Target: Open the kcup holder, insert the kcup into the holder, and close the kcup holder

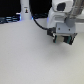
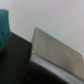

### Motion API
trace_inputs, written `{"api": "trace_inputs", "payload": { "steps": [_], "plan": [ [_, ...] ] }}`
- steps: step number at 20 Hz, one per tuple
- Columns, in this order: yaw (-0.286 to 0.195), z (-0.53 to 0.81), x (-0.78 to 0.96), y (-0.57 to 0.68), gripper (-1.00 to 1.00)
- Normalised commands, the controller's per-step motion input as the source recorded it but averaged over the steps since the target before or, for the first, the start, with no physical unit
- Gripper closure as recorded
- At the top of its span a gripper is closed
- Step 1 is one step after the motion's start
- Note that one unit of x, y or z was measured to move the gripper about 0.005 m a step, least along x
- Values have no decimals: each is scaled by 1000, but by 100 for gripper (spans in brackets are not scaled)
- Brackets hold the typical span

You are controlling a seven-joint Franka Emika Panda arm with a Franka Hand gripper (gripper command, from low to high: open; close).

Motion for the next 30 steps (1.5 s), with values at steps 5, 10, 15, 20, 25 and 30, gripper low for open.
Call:
{"api": "trace_inputs", "payload": {
  "steps": [5,10,15,20,25,30],
  "plan": [
    [116,25,-632,436,-100],
    [77,64,-550,569,-100],
    [54,55,-613,615,-100],
    [86,16,-617,529,-100],
    [97,10,-664,418,-100],
    [63,196,-547,352,-100]
  ]
}}
